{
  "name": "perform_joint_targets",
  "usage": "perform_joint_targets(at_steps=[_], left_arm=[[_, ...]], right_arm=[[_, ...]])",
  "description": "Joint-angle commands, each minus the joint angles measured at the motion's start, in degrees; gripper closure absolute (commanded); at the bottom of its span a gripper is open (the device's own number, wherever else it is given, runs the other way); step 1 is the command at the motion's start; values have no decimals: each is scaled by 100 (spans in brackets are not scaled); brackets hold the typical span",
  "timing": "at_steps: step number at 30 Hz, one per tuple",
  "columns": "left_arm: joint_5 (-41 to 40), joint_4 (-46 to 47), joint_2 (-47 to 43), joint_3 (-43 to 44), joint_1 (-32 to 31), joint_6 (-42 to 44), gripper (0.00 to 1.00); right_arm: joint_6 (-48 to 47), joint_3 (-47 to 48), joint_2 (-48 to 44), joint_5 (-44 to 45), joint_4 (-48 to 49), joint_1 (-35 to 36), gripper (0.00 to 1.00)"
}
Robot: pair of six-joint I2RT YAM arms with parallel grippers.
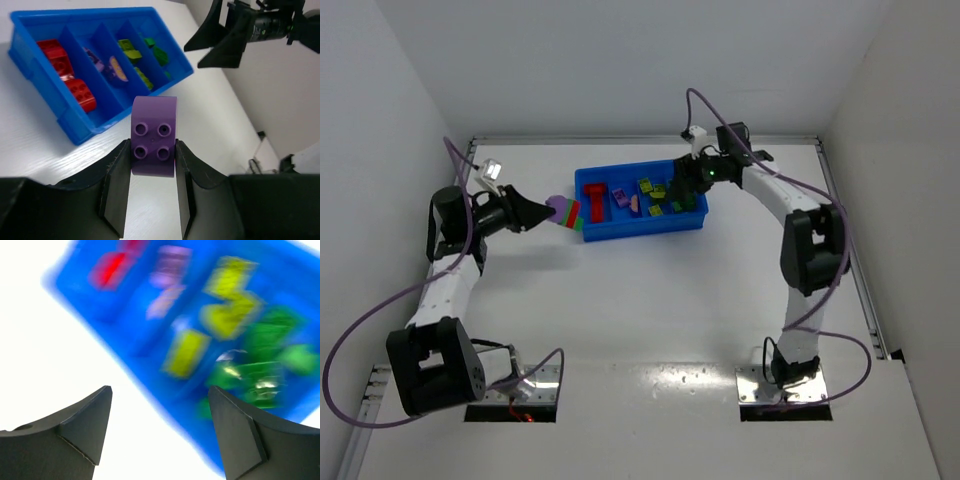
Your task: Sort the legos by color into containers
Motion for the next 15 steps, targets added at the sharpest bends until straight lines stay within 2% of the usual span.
perform_joint_targets(at_steps=[1, 3, 6, 7, 11, 15], left_arm=[[747, 2358, 80, -438, -46, -1892, 100], [696, 2799, 142, -571, -177, -2394, 100], [607, 2871, 282, -623, -178, -2720, 100], [607, 3176, 283, -624, -230, -2896, 100], [844, 4749, 502, -913, -283, -4090, 100], [1081, 5446, 626, -967, -494, -4725, 100]], right_arm=[[888, -893, -1150, -2247, 1071, -86, 22], [1102, -1673, -1730, -2399, 1792, 220, 22], [1103, -2370, -2432, -2040, 2302, 755, 22], [1103, -2434, -2505, -2039, 2304, 879, 22], [1654, -2434, -2445, -2302, 2452, 1197, 22], [2683, -2584, -2146, -2820, 3523, 1320, 22]])
